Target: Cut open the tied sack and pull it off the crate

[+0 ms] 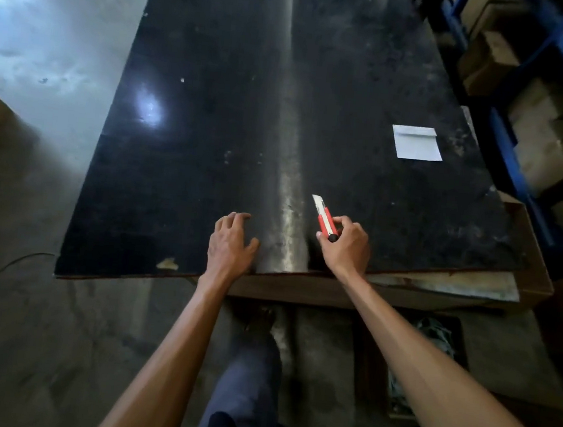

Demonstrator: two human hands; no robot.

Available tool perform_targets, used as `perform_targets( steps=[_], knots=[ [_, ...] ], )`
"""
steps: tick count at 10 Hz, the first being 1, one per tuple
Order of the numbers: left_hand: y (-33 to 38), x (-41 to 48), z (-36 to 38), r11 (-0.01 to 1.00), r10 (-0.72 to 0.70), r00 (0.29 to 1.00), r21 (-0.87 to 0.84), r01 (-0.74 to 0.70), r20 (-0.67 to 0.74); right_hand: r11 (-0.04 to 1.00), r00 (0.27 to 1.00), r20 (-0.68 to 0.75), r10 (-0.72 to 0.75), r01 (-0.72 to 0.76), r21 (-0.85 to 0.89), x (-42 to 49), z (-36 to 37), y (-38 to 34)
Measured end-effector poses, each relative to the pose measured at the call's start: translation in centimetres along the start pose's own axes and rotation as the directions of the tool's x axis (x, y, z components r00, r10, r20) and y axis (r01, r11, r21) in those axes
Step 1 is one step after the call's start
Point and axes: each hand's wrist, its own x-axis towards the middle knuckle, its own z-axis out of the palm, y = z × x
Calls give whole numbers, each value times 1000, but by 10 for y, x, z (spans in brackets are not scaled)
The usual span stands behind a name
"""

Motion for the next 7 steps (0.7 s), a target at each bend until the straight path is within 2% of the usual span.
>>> perform_targets(
  steps=[2,4,6,7],
  knots=[
    [-44,86,29,989,-79,996,126,74,32,988,991,12,135,-133,-83,66,67,-17],
    [-63,112,55,971,-75,988,237,41,136,967,981,0,193,-190,-172,86,102,-17],
    [-58,113,52,967,-117,975,245,68,190,963,985,52,166,-151,-222,80,101,-18],
    [-47,104,40,979,-109,979,192,75,171,969,992,78,102,-81,-232,65,89,-18]
  ],
)
